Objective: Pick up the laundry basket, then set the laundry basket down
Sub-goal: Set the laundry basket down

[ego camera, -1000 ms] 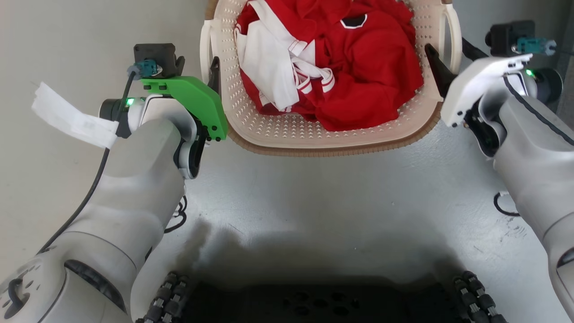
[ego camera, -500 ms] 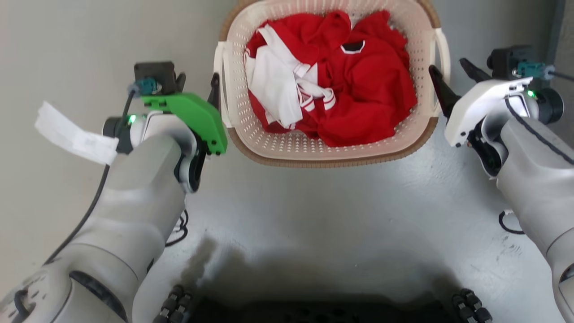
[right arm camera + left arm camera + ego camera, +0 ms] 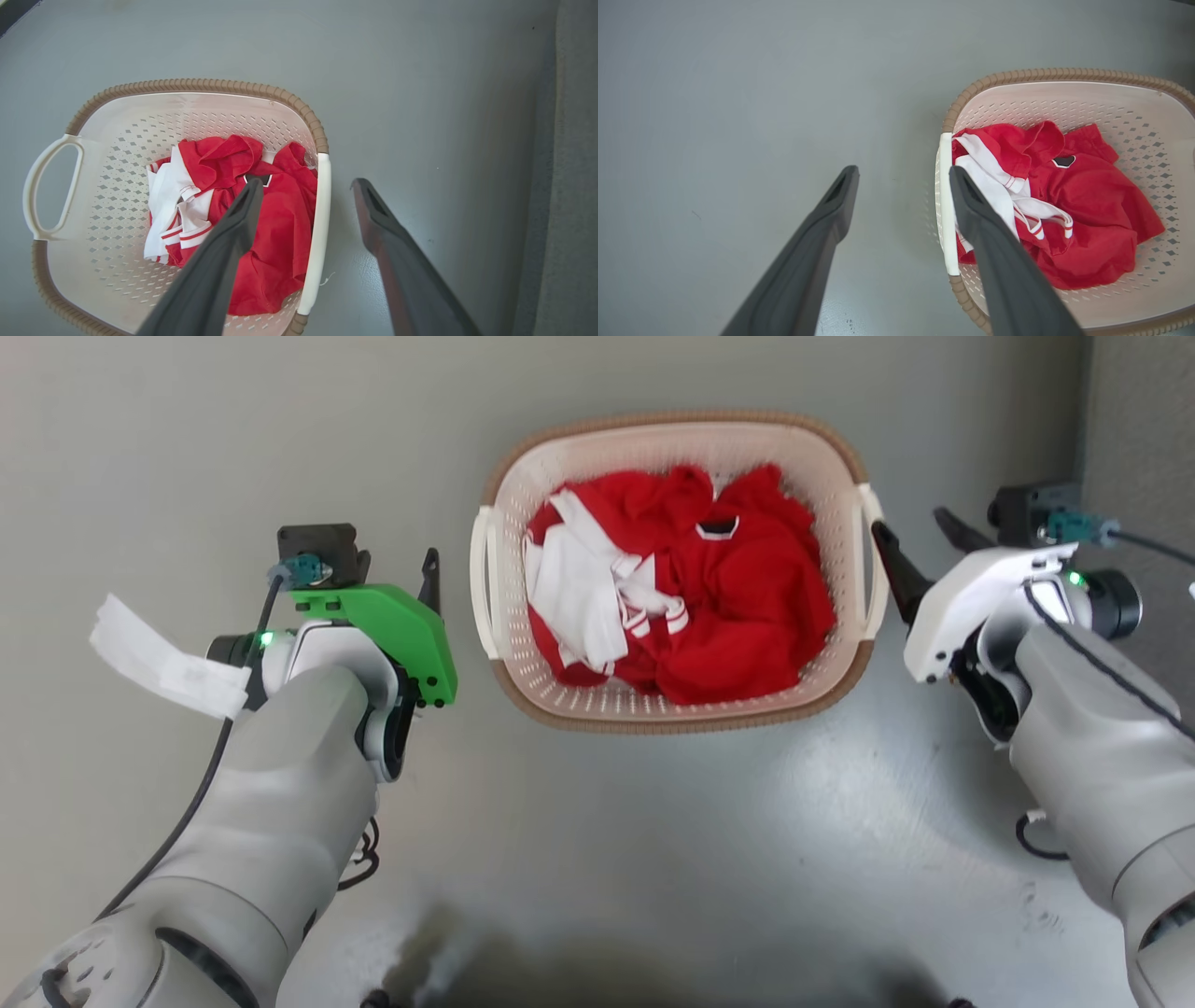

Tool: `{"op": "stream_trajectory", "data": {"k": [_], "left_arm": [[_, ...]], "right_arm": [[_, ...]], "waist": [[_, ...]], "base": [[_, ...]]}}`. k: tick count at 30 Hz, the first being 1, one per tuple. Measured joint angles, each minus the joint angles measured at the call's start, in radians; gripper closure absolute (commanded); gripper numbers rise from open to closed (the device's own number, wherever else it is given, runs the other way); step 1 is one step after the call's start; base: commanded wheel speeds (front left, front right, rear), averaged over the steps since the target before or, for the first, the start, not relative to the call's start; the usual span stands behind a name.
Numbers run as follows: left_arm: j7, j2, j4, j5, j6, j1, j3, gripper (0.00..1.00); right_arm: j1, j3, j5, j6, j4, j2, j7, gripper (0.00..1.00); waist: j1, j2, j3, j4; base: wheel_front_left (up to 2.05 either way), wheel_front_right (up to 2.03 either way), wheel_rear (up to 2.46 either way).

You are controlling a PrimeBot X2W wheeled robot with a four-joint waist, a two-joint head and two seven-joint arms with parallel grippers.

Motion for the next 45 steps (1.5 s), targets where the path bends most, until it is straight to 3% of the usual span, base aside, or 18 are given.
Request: {"op": "stream_trajectory", "data": {"k": [10,18,33,45], "left_arm": [[-0.006,0.000,0.026,0.000,0.000,0.038,0.008,0.00],[-0.006,0.021,-0.001,0.051,0.004,0.067,0.077,0.00],[-0.006,0.083,-0.127,0.180,0.034,0.185,0.230,0.00],[-0.006,0.138,-0.270,0.354,0.041,0.295,0.419,0.00]], "right_arm": [[0.065,-0.011,0.014,0.000,0.029,0.027,-0.018,0.00],[0.138,-0.026,0.017,-0.002,0.031,0.044,-0.027,0.00],[0.247,-0.178,-0.004,-0.108,-0.201,0.023,-0.028,0.00],[0.372,-0.274,-0.092,-0.164,-0.402,0.025,-0.029,0.00]], "waist": [[0.0000,0.0000,-0.134,-0.008],[0.0000,0.0000,-0.256,-0.021],[0.0000,0.0000,-0.441,-0.037],[-0.0001,0.0000,-0.531,-0.047]], "base": [[0.00,0.00,0.00],[0.00,0.00,0.00],[0.00,0.00,0.00],[0.00,0.00,0.00]]}}
